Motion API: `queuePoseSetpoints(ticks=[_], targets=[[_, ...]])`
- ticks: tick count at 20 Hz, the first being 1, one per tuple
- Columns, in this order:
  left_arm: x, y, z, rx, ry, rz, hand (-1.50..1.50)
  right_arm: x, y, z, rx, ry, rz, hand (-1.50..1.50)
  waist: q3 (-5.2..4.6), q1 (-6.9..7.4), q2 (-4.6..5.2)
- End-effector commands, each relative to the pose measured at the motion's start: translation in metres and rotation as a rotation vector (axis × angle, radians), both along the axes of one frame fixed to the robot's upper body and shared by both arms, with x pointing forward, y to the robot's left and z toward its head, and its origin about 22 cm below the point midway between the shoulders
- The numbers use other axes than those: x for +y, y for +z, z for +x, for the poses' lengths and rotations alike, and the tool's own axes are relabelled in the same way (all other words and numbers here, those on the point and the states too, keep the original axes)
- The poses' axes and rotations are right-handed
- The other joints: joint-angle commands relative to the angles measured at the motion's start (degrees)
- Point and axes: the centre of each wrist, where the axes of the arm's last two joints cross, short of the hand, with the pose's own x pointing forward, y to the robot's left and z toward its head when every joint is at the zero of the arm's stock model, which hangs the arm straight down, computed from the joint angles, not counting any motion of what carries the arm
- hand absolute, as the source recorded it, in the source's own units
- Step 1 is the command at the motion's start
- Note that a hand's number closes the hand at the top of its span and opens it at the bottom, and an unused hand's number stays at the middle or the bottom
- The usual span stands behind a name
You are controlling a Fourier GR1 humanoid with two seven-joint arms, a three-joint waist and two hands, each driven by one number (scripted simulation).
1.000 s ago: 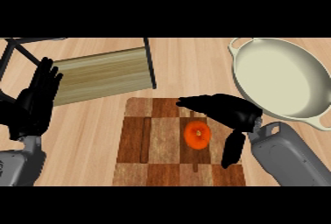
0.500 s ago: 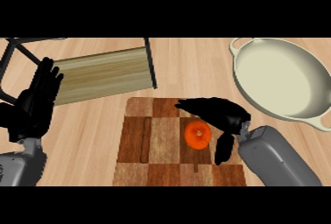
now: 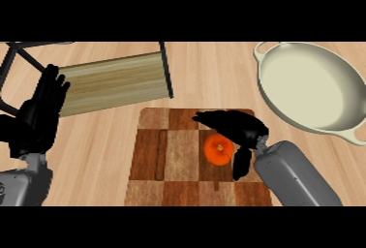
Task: Pick the squash from the cutting board and place it in the pot
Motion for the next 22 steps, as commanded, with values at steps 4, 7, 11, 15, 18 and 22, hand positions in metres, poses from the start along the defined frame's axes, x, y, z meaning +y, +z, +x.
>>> queuePoseSetpoints(ticks=[4,7,11,15,18,22], targets=[[0.008,0.01,0.005,0.002,0.005,-0.003,0.0,0.01,-0.027,0.013,0.001,0.011,0.005,-1.5,0.01,0.15,0.03],[0.005,-0.004,-0.01,0.003,-0.003,0.007,0.0,-0.016,-0.039,0.0,-0.067,0.165,-0.043,1.5,0.02,0.4,0.05],[0.016,0.006,-0.001,-0.011,-0.013,0.006,0.0,0.009,-0.046,0.008,-0.072,0.147,-0.006,1.5,0.0,0.21,0.06],[-0.018,0.011,-0.003,0.015,-0.004,-0.002,0.0,0.007,-0.057,-0.003,-0.063,0.164,-0.007,1.5,0.02,0.07,-0.01],[-0.007,0.013,0.0,0.005,0.001,-0.006,0.0,0.001,-0.043,-0.005,-0.082,0.185,-0.015,1.5,0.0,-0.08,-0.02],[0.004,0.0,0.005,0.01,0.021,-0.003,0.0,0.004,-0.037,-0.065,-0.122,0.145,0.021,1.5,-0.03,-1.12,-0.25]])
